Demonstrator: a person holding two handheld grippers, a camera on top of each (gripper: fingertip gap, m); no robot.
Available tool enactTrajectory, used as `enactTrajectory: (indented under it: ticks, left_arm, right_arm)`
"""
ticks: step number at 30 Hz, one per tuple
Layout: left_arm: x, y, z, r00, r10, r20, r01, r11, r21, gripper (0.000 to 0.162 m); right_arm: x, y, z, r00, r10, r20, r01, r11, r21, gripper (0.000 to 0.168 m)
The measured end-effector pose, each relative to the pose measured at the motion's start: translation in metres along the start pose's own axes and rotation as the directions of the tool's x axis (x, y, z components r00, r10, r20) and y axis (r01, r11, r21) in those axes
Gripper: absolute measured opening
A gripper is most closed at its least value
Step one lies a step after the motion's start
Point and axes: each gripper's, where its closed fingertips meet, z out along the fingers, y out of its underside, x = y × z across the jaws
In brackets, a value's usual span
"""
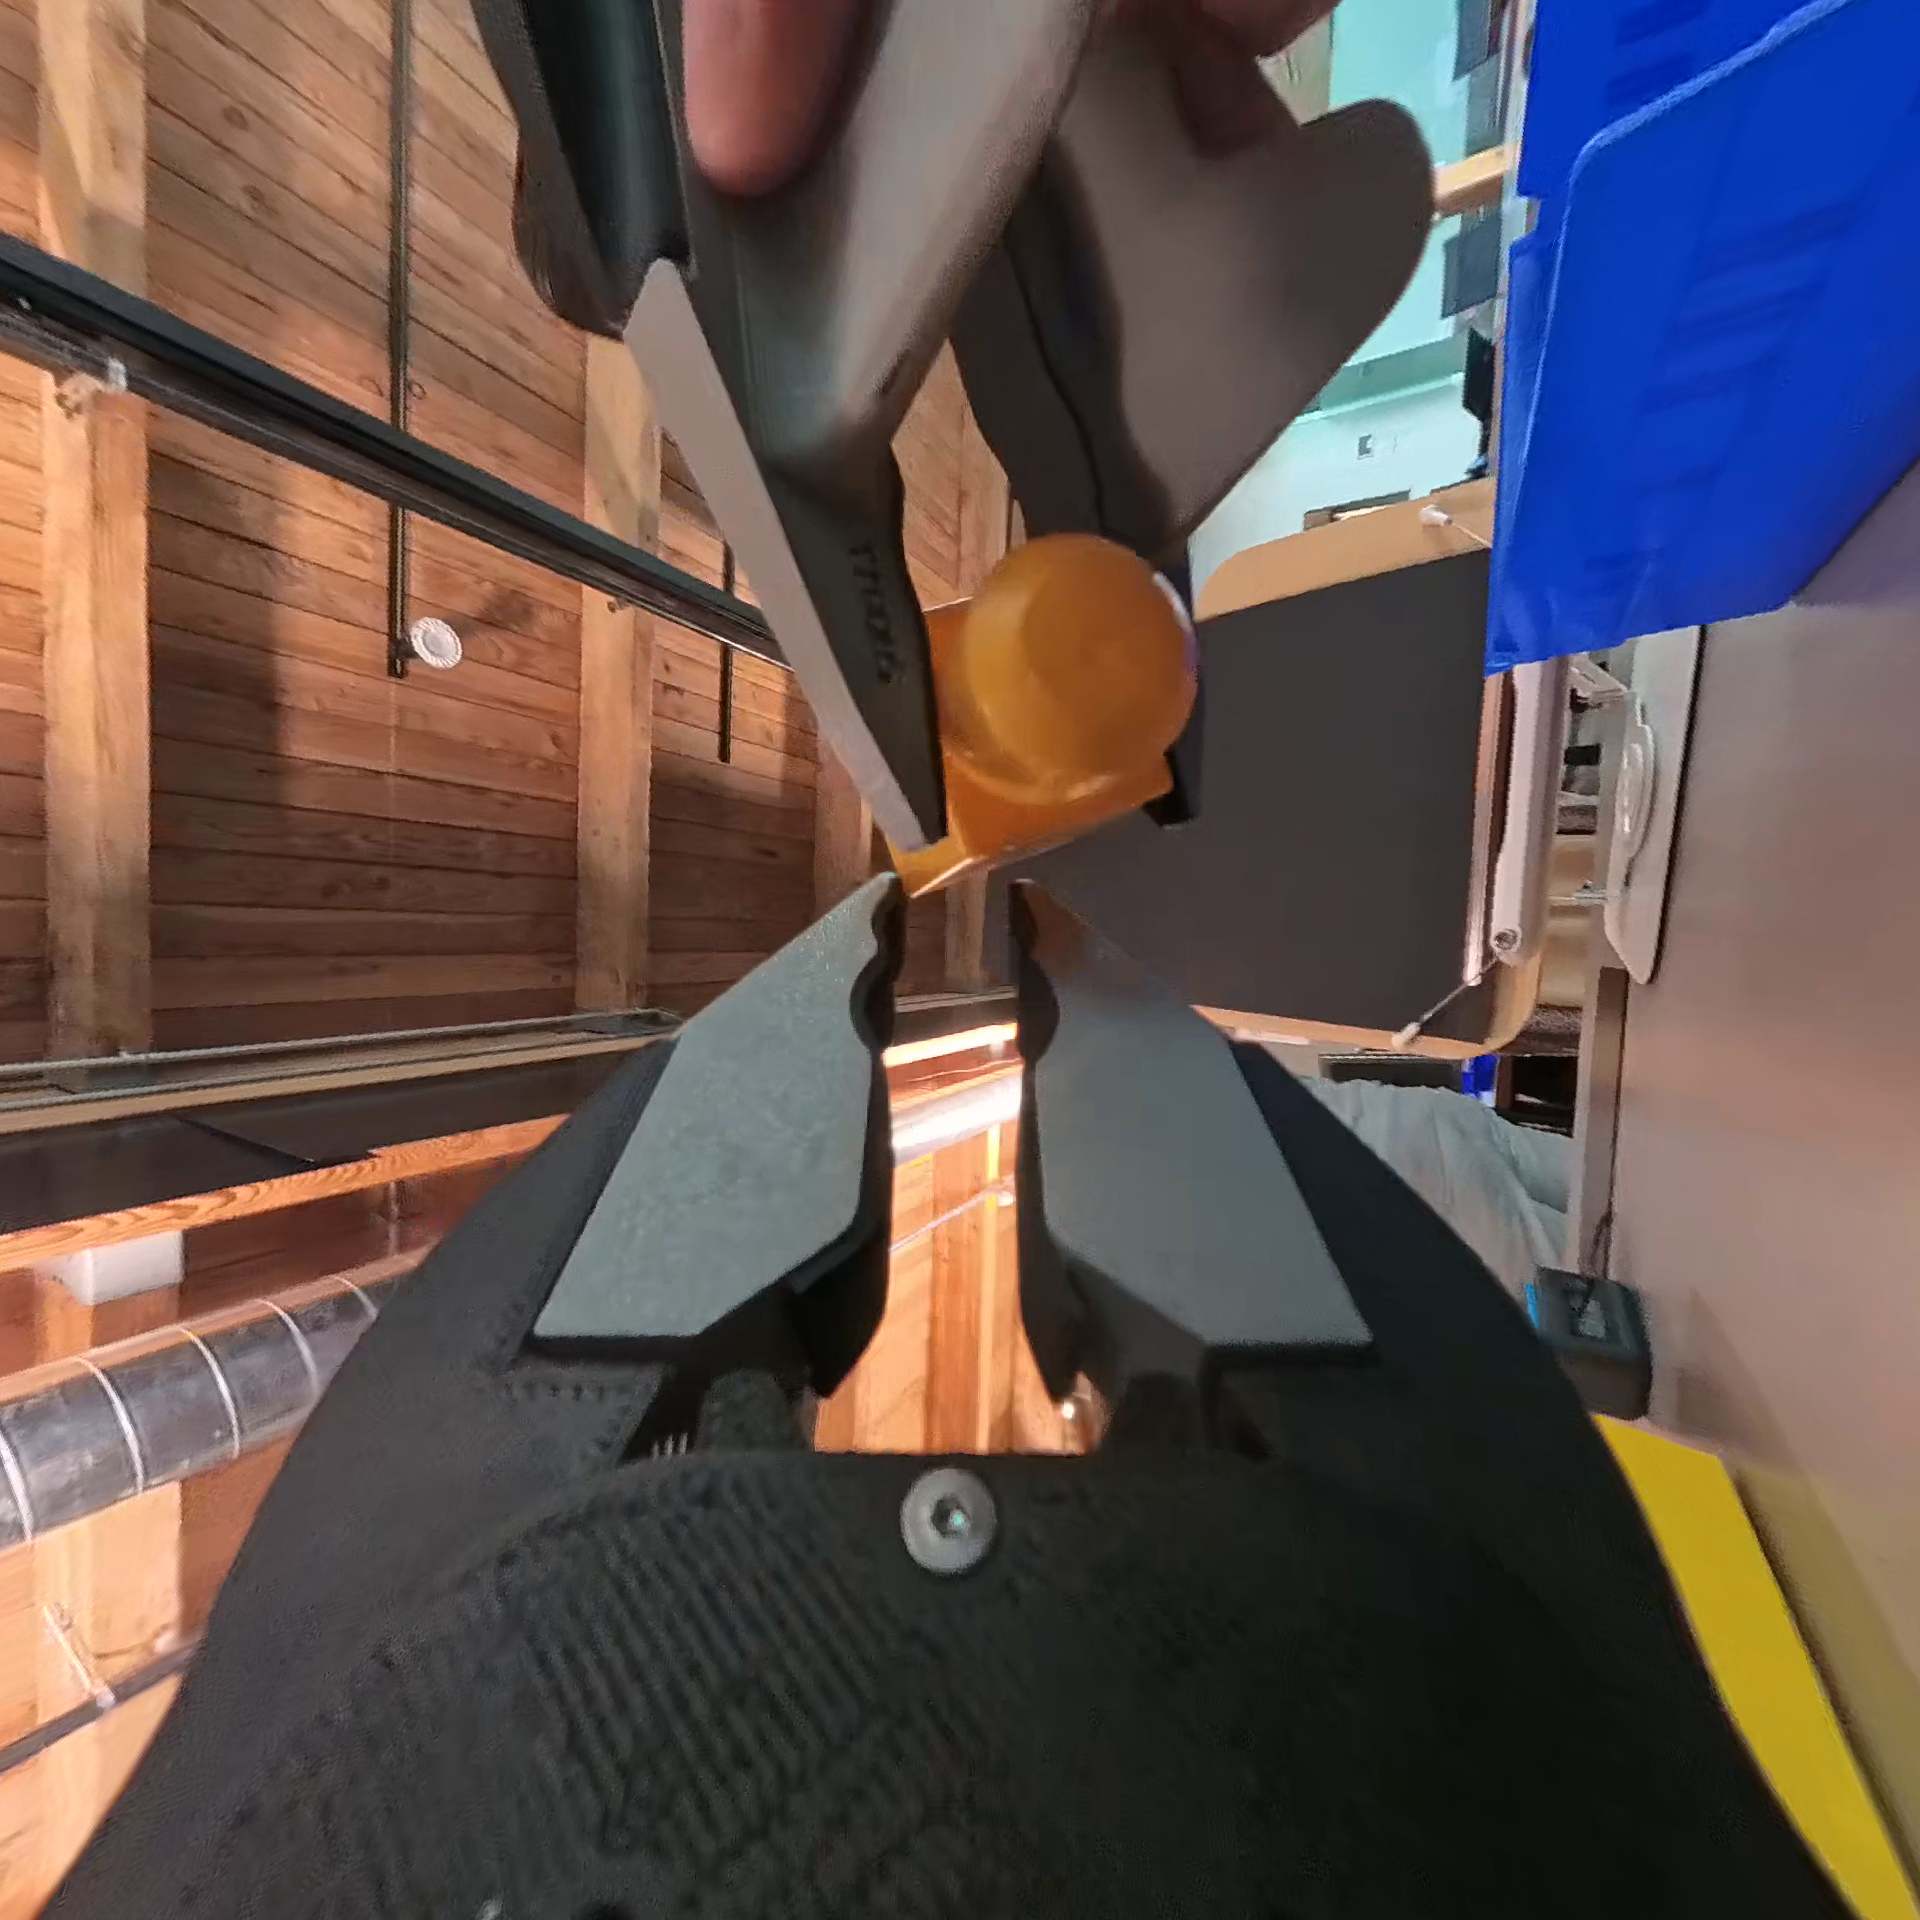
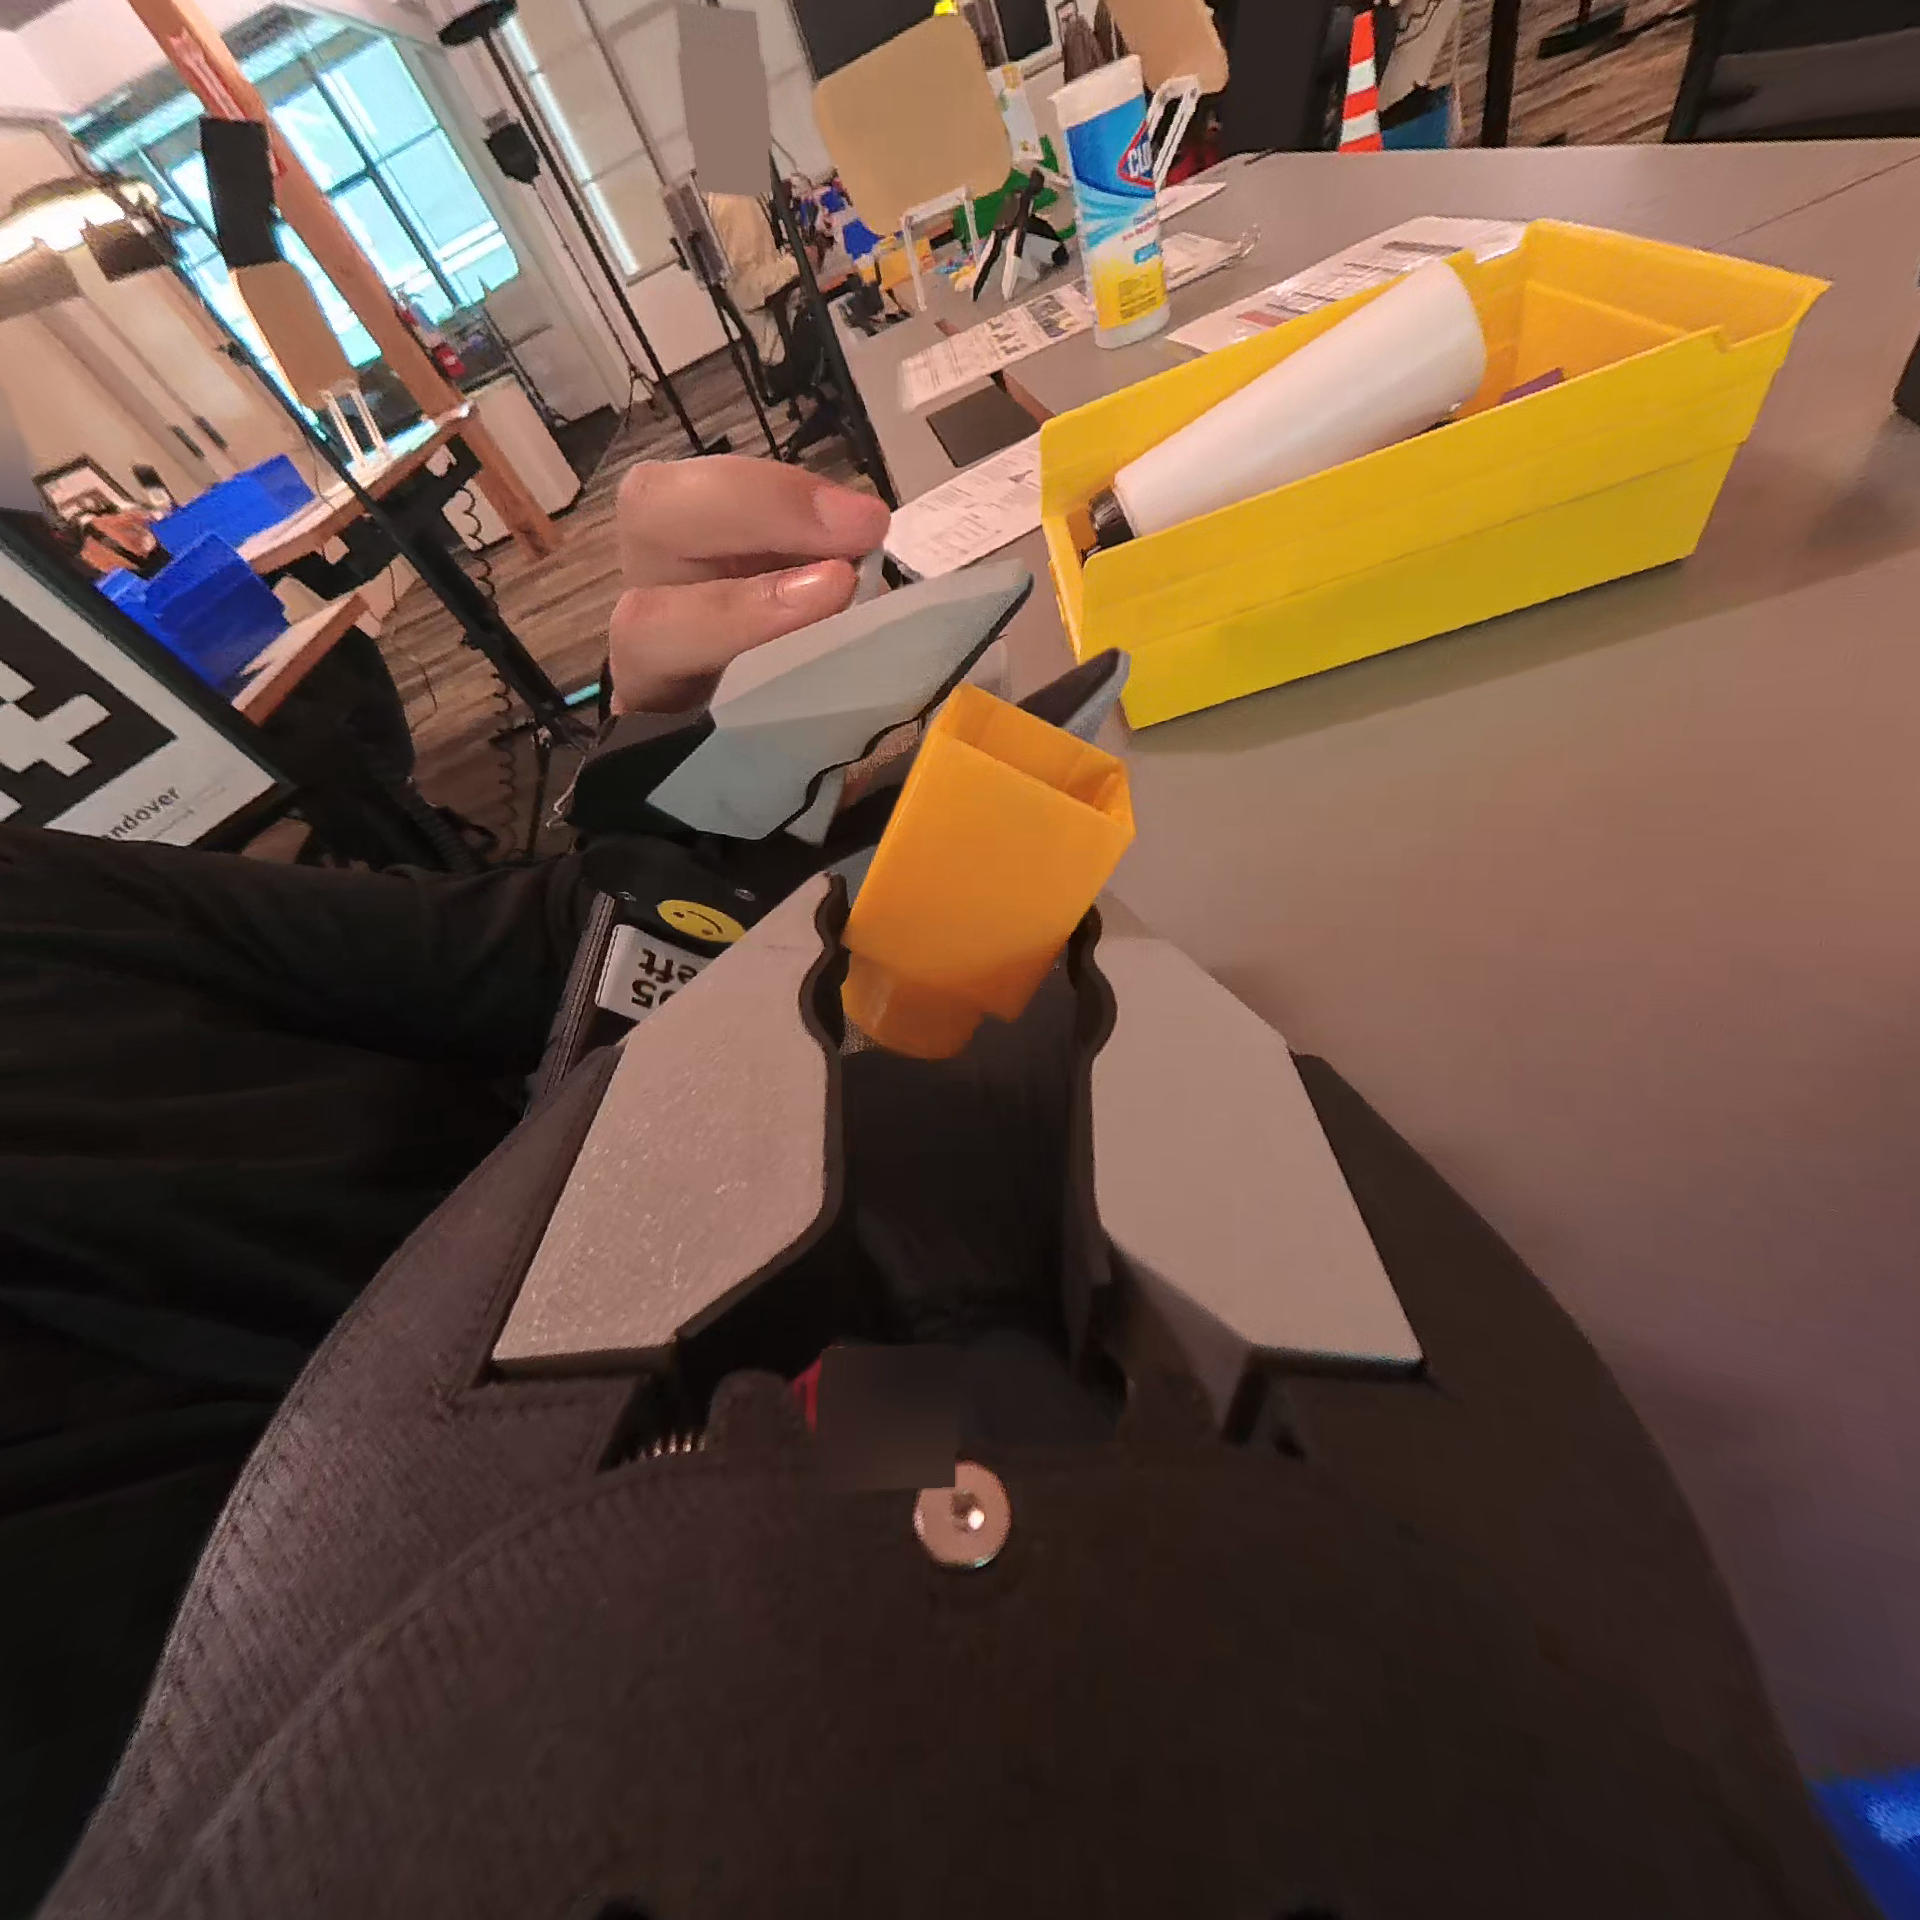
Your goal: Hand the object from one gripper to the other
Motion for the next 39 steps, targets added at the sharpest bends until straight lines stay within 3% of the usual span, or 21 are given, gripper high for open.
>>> enactTrajectory:
  ticks: [4, 6, 8, 10, 12, 15, 17, 19, 21, 23, 25, 28, 35, 39]
  left_arm:
    - [0.007, 0.004, 0.002, 0.99, -0.123, -0.065, 0.121, 0.992, -0.032, 0.018]
    - [0.023, 0.016, 0.003, 0.963, -0.208, -0.169, 0.192, 0.976, -0.104, 0.015]
    - [0.045, 0.023, -0.002, 0.888, -0.34, -0.31, 0.299, 0.939, -0.172, 0.016]
    - [0.05, 0.022, -0.005, 0.808, -0.465, -0.361, 0.419, 0.885, -0.202, 0.015]
    - [0.051, 0.014, -0.009, 0.685, -0.595, -0.421, 0.555, 0.8, -0.226, 0.014]
    - [0.042, -0.005, -0.019, 0.405, -0.758, -0.511, 0.756, 0.592, -0.278, 0.018]
    - [0.03, -0.016, -0.028, 0.229, -0.794, -0.564, 0.84, 0.454, -0.298, 0.024]
    - [0.017, -0.02, -0.033, 0.13, -0.793, -0.595, 0.885, 0.364, -0.292, 0.028]
    - [0.006, -0.018, -0.035, 0.189, -0.771, -0.608, 0.893, 0.393, -0.221, 0.031]
    - [-0.001, -0.02, -0.04, 0.324, -0.723, -0.61, 0.863, 0.49, -0.122, 0.03]
    - [0.003, -0.033, -0.054, 0.393, -0.622, -0.677, 0.812, 0.581, -0.063, 0.042]
    - [0.006, -0.046, -0.066, 0.506, -0.505, -0.7, 0.733, 0.679, 0.041, 0.045]
    - [0.002, -0.059, -0.07, 0.681, -0.379, -0.627, 0.615, 0.761, 0.207, 0.045]
    - [0.002, -0.068, -0.077, 0.711, -0.313, -0.63, 0.574, 0.776, 0.262, 0.05]
  right_arm:
    - [0.006, -0.004, -0.003, 0.999, -0.012, -0.03, 0.012, 1.0, 0.024, 0.04]
    - [0.005, -0.01, -0.006, 1.0, -0.017, -0.026, 0.019, 0.998, 0.054, 0.04]
    - [0.0, -0.018, -0.012, 0.999, -0.037, -0.016, 0.038, 0.995, 0.095, 0.039]
    - [-0.001, -0.023, -0.018, 0.998, -0.061, -0.032, 0.064, 0.992, 0.109, 0.039]
    - [-0.003, -0.028, -0.023, 0.994, -0.097, -0.051, 0.103, 0.986, 0.131, 0.039]
    - [-0.02, -0.038, -0.032, 0.98, -0.196, -0.036, 0.199, 0.965, 0.168, 0.04]
    - [-0.027, -0.037, -0.038, 0.962, -0.264, -0.063, 0.27, 0.954, 0.13, 0.04]
    - [-0.033, -0.024, -0.039, 0.949, -0.312, -0.053, 0.314, 0.949, 0.036, 0.04]
    - [-0.044, 0.0, -0.038, 0.955, -0.295, 0.028, 0.297, 0.951, -0.089, 0.04]
    - [-0.045, 0.015, -0.035, 0.96, -0.276, 0.054, 0.281, 0.945, -0.165, 0.04]
    - [-0.044, 0.024, -0.032, 0.966, -0.243, 0.083, 0.255, 0.944, -0.208, 0.04]
    - [-0.046, 0.035, -0.026, 0.973, -0.18, 0.144, 0.211, 0.947, -0.244, 0.04]
    - [-0.059, 0.053, -0.021, 0.953, -0.026, 0.303, 0.123, 0.945, -0.304, 0.04]
    - [-0.062, 0.072, -0.017, 0.946, -0.02, 0.323, 0.15, 0.911, -0.384, 0.04]
